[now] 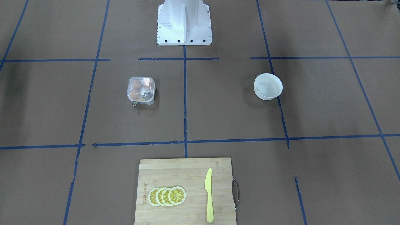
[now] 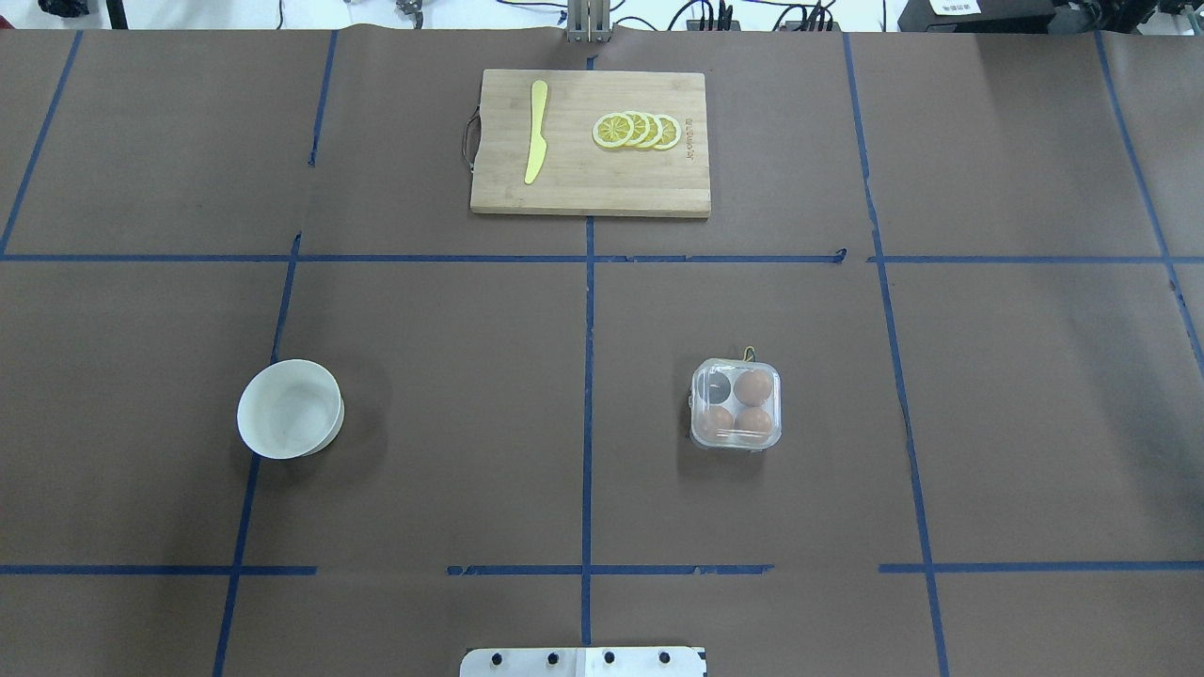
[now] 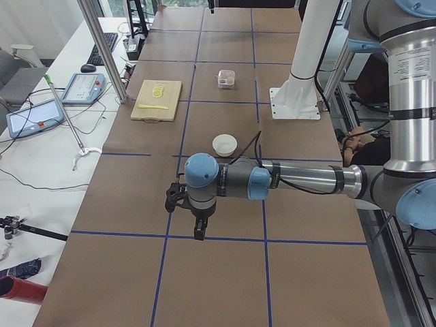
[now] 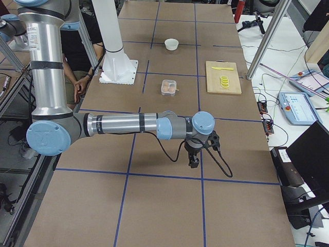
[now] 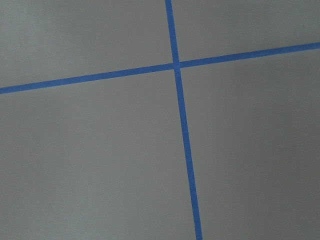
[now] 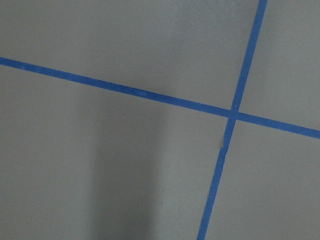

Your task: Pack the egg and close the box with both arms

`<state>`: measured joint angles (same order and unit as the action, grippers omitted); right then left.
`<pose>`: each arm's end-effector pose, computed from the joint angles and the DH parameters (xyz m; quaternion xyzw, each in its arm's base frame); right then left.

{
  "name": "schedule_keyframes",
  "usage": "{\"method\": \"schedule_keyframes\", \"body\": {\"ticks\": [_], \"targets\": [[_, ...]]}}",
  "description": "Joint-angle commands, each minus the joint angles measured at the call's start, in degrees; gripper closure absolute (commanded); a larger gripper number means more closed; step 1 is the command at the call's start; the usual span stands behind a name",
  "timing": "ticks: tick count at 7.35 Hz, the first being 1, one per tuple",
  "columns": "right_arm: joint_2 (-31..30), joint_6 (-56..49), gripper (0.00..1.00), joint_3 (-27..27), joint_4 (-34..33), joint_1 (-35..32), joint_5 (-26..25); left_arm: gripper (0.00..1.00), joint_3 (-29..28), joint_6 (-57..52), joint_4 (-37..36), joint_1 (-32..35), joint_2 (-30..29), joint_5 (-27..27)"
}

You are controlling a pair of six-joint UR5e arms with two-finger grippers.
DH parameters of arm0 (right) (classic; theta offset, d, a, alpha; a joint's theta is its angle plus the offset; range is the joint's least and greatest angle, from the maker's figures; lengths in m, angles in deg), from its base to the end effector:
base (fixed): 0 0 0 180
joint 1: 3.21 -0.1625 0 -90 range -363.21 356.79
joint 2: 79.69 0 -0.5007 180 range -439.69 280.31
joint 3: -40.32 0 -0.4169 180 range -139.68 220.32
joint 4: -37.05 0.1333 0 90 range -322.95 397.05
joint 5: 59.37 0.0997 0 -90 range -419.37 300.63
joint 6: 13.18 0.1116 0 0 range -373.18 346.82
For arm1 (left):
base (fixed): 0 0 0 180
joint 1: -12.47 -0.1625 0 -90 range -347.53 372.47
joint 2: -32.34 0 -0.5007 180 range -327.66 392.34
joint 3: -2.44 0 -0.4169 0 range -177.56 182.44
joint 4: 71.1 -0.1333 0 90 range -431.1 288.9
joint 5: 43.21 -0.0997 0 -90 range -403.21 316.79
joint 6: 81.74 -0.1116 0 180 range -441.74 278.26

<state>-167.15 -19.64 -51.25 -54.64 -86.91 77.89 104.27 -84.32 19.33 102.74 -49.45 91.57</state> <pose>-0.0083 -0.5432 0.7043 0.0199 -0.4007 -0.1102 0.9093 -0.0568 -0.4494 0.7037 0.0421 0.3797 0.0321 0.9236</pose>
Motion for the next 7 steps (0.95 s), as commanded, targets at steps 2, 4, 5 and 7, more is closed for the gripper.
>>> {"method": "schedule_keyframes", "body": {"ticks": [2,4,5,7], "targets": [[0.10,-0.21,0.00,-0.10,-0.07,-1.29,0.21,0.00,-0.40,1.35,1.75,0.00,0.05,-0.57],[0.10,-0.30,0.00,-0.19,-0.07,-1.90,0.21,0.00,-0.66,1.44,1.94,-0.09,-0.38,-0.75],[0.10,-0.65,0.00,-0.19,-0.07,-2.34,0.21,0.00,-0.49,1.44,1.85,-0.09,-0.64,-0.75],[0.10,-0.83,0.00,-0.36,-0.07,-2.78,0.21,0.00,-0.75,1.44,1.68,-0.35,-1.87,-1.10]]}}
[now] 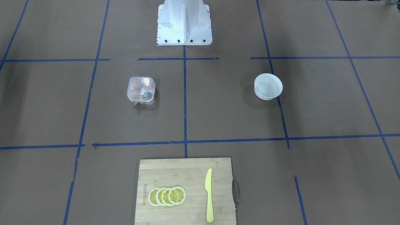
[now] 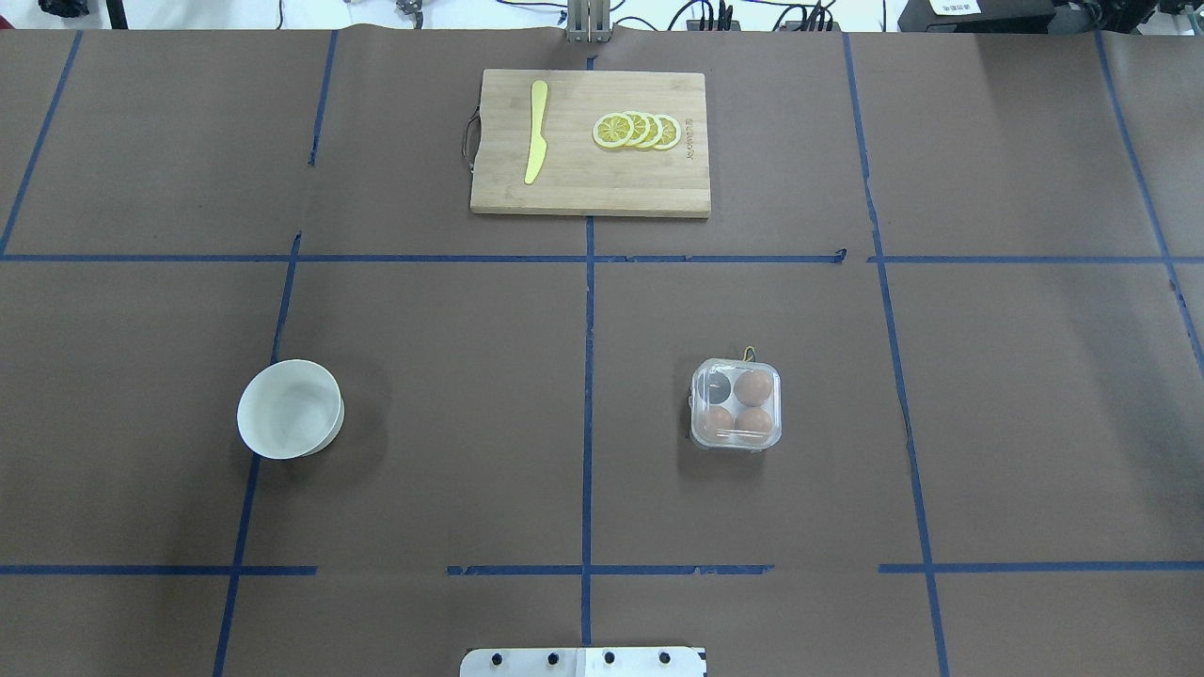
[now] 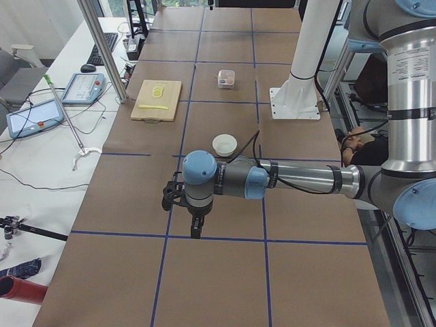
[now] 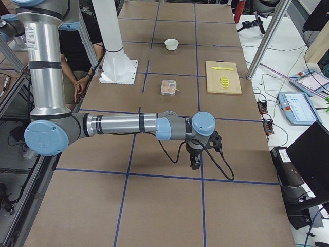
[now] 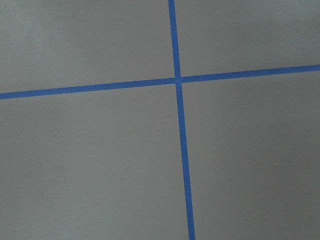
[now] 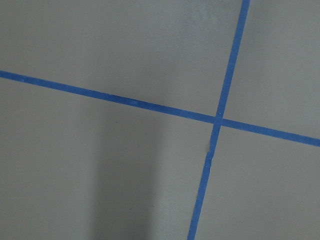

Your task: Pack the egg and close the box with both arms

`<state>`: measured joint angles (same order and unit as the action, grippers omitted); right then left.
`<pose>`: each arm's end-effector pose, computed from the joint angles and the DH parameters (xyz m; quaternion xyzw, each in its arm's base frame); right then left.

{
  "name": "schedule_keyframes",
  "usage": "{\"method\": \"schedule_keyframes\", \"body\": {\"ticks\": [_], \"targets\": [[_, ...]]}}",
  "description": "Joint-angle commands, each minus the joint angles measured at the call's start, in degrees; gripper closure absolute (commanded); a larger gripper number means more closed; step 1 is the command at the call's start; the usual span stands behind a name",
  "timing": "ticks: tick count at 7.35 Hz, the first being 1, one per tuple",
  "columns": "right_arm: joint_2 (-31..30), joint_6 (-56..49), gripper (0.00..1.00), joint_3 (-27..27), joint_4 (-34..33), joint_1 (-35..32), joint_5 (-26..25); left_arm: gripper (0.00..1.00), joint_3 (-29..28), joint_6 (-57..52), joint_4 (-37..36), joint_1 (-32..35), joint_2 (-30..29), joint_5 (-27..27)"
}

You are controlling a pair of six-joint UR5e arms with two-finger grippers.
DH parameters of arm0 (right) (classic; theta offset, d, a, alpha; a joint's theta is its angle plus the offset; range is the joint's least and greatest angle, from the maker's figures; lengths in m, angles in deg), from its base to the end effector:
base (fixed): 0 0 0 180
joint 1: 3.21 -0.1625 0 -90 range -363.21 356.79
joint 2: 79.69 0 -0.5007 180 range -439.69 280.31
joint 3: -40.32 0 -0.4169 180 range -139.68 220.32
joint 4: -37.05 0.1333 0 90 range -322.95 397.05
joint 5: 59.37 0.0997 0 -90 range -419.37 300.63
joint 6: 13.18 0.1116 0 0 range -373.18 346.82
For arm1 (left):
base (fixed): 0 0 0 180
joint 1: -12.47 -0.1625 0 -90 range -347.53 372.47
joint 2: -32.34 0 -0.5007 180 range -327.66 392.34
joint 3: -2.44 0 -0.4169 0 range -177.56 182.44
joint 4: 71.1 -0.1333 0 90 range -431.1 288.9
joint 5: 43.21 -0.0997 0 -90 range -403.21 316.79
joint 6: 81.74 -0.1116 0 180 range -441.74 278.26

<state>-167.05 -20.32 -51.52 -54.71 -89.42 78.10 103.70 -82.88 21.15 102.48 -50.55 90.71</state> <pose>0.0151 -0.5440 0.7007 0.0335 -0.4016 -0.0967 0.9101 -0.0560 -0.4619 0.6980 0.0555 0.3728 0.0300 0.9257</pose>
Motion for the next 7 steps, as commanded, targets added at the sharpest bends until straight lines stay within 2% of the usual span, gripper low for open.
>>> {"method": "schedule_keyframes", "body": {"ticks": [1,7], "targets": [[0.00,-0.15,0.00,-0.18,0.00,-0.28,0.00,0.00,-0.01,-0.08,-0.40,-0.09,-0.69,-2.15],[0.00,-0.24,0.00,-0.27,0.00,-0.71,0.08,0.00,0.87,-0.87,-5.58,0.00,-0.51,-2.43]]}}
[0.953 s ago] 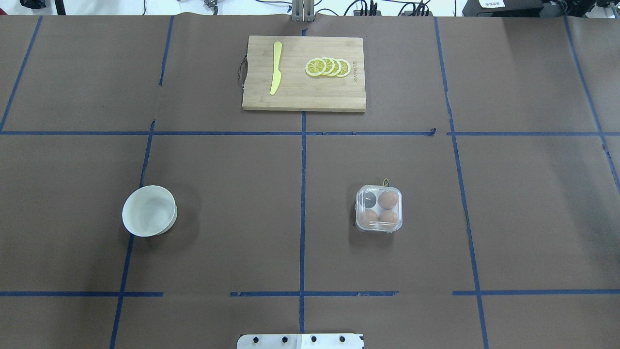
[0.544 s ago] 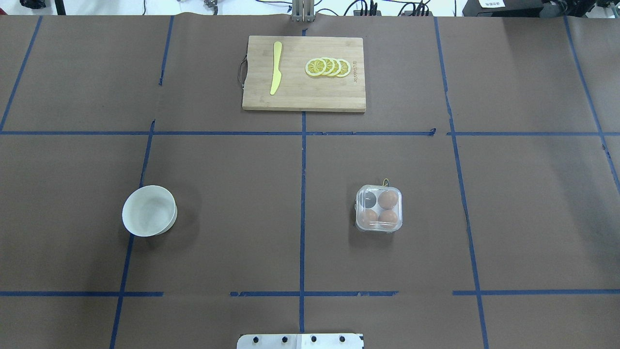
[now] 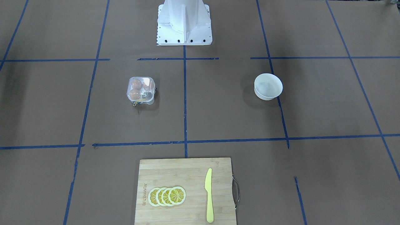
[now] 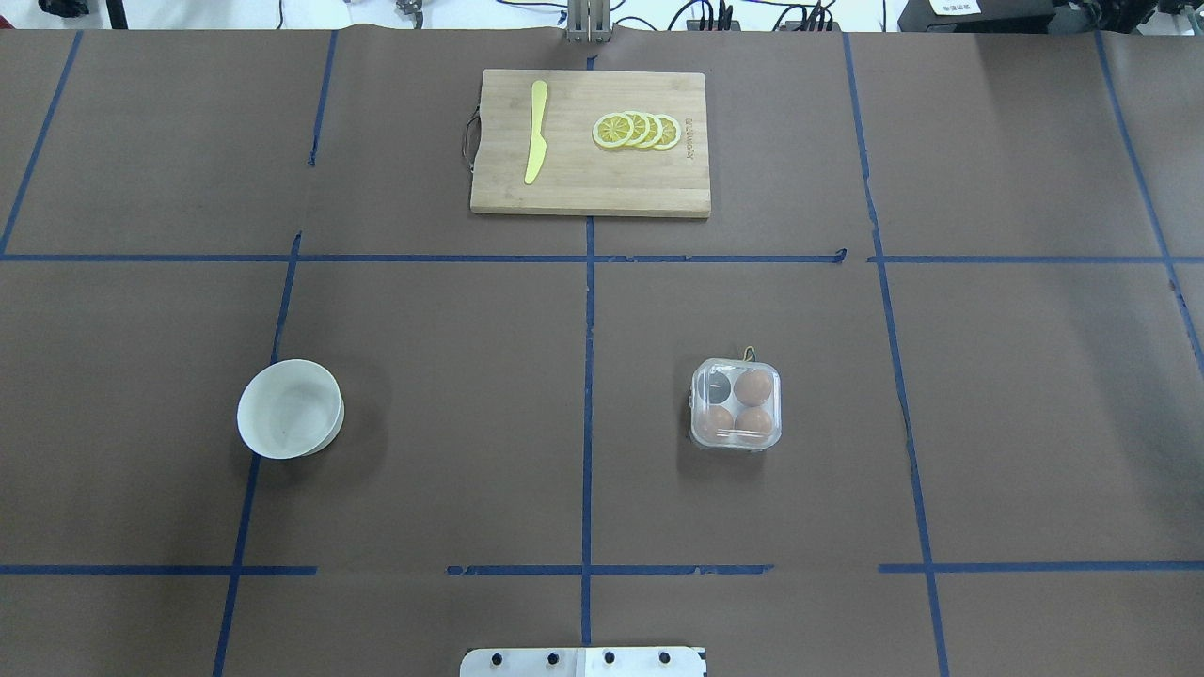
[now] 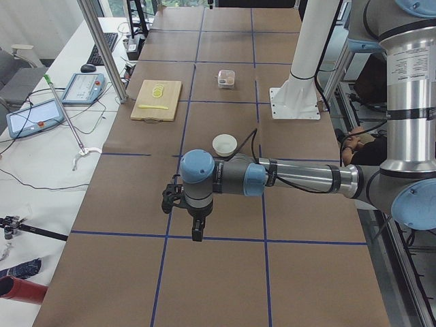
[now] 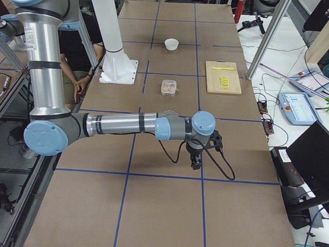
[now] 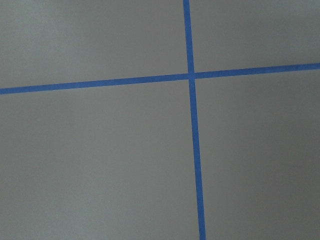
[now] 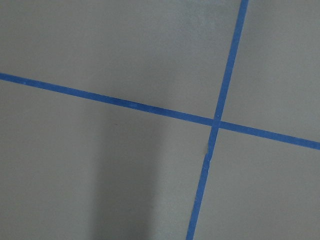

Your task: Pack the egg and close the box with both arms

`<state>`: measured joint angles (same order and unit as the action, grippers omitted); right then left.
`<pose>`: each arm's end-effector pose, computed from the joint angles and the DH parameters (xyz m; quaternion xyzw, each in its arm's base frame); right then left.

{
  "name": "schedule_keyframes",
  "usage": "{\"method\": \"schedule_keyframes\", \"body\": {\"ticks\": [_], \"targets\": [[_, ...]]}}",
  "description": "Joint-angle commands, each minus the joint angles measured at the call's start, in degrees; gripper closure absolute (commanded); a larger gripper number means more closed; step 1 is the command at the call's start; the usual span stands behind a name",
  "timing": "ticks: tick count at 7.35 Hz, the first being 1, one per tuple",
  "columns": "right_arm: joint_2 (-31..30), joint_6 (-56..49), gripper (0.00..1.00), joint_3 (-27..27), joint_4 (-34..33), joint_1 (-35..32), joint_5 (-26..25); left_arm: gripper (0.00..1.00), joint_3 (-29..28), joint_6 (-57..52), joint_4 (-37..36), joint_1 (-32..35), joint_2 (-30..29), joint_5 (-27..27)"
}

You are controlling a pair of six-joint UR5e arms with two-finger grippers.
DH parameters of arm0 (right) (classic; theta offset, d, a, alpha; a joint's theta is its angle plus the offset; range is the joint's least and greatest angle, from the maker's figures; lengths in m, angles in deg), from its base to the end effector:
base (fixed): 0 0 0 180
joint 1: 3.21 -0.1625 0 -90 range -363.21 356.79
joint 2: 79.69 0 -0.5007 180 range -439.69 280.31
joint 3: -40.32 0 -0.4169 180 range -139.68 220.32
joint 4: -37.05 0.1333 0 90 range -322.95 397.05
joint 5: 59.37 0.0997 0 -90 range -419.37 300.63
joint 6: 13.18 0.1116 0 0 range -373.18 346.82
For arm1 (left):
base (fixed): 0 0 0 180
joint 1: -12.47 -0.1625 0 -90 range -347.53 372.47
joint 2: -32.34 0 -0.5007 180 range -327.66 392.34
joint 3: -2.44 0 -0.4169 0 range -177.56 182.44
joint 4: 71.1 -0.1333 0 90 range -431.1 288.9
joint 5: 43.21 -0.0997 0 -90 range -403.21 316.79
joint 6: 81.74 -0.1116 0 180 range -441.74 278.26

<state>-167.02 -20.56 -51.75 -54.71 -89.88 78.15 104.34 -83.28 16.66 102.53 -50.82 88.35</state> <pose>0.0194 -0.5443 0.6983 0.0380 -0.4017 -0.0958 0.9100 -0.0597 -0.4593 0.7014 0.0280 0.3543 0.0208 0.9345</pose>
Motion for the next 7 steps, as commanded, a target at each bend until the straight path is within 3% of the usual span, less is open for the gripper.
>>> {"method": "schedule_keyframes", "body": {"ticks": [1,2,7], "targets": [[-0.03,0.00,0.00,-0.13,0.00,-0.60,0.03,0.00,0.31,-5.43,-2.67,-0.06,-0.24,0.02],[-0.20,-0.09,0.00,-0.13,0.00,-0.87,0.03,0.00,0.92,-6.53,-5.90,-0.06,-0.50,0.02],[-0.29,-3.08,0.00,-0.48,-0.09,-0.09,-0.94,0.00,0.40,-6.27,-6.02,-0.06,-0.42,0.37]]}}
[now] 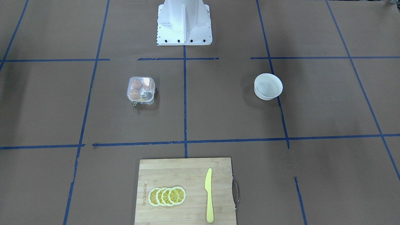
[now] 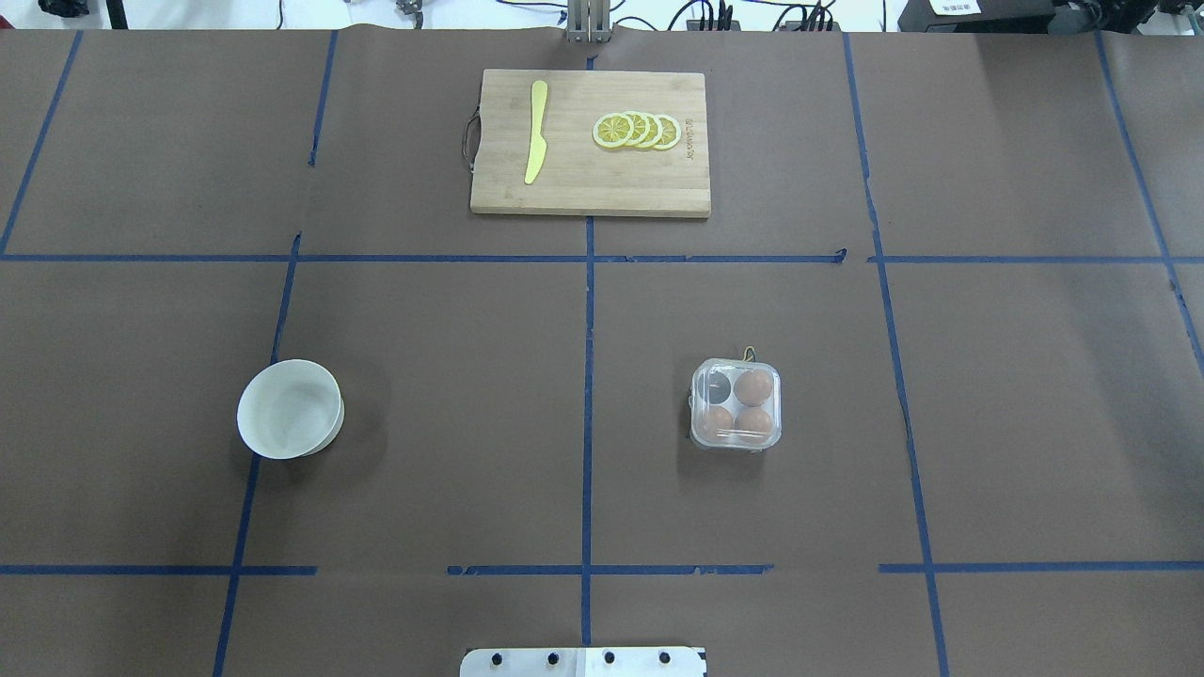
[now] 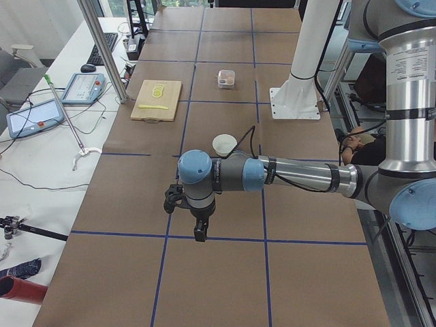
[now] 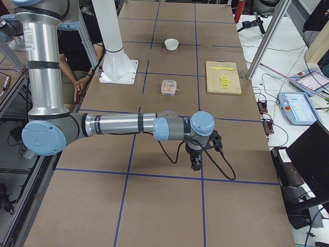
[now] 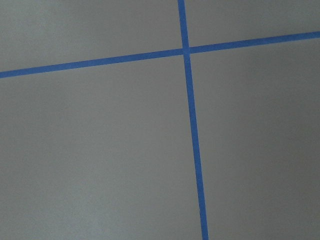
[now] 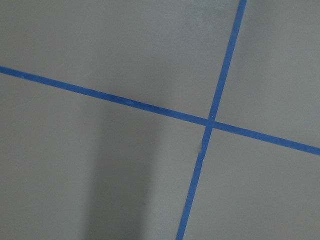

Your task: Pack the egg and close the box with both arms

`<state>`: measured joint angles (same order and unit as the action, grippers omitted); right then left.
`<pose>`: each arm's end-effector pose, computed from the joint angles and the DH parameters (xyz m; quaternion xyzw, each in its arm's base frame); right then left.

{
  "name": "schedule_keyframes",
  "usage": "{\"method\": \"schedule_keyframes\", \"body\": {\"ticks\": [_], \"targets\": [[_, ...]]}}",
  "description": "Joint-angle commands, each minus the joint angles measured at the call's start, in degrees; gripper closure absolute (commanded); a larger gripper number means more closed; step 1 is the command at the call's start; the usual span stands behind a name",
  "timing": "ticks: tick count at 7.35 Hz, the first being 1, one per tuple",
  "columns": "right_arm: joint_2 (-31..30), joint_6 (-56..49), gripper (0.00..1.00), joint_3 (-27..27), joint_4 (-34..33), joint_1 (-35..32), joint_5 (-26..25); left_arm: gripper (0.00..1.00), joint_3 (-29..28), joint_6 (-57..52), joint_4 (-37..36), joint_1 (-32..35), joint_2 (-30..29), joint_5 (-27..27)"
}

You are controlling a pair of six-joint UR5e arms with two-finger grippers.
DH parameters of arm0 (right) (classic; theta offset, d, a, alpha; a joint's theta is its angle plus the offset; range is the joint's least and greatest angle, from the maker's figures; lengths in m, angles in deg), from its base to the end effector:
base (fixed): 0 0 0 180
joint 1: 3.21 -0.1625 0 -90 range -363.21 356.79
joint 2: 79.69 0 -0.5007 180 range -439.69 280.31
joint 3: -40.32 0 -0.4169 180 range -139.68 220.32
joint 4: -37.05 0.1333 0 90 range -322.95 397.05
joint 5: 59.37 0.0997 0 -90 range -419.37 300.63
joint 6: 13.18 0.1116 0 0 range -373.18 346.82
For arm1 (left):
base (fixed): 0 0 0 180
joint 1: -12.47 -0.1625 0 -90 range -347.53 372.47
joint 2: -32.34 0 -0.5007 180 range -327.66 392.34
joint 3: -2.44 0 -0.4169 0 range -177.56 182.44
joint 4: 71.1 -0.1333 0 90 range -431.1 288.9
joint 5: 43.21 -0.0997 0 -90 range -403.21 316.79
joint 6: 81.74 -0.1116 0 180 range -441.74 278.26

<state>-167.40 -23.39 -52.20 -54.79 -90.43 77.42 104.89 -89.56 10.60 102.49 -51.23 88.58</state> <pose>0.0258 -0.5408 0.6990 0.0495 -0.3946 -0.1140 0.9104 -0.0591 -0.4548 0.7034 0.0058 0.3570 0.0565 0.9324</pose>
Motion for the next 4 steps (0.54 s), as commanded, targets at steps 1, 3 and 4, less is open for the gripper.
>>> {"method": "schedule_keyframes", "body": {"ticks": [1,3,4], "targets": [[0.00,-0.25,0.00,-0.46,0.00,1.08,-0.90,0.00,-0.06,0.09,0.04,-0.01,-0.10,0.22],[0.09,-0.16,0.00,-0.82,-0.26,1.17,-1.60,0.00,-0.06,0.10,0.21,-0.01,-0.27,0.40],[0.09,-0.16,0.00,-0.82,-0.27,1.35,-1.78,0.00,-0.23,0.18,0.21,-0.01,-0.71,0.40]]}}
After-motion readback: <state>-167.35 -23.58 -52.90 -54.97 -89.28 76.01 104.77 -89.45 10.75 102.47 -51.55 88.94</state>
